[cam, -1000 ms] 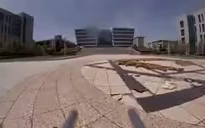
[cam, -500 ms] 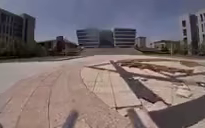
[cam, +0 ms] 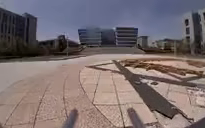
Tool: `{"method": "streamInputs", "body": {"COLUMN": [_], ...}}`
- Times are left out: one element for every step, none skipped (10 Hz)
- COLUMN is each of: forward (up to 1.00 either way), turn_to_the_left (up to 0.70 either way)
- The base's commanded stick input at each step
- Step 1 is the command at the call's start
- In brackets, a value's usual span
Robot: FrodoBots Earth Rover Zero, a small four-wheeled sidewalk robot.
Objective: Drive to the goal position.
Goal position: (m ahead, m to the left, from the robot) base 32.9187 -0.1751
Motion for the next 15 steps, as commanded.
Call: {"method": "streamInputs", "body": {"forward": [0.70,0.70,0.70,0.70,0.70,0.70,0.70,0.70,0.70,0.70,0.70,0.70,0.70,0.70,0.70], "turn_to_the_left": [0.00,0.00,0.00,0.00,0.00,0.00,0.00,0.00,0.00,0.00,0.00,0.00,0.00,0.00,0.00]}}
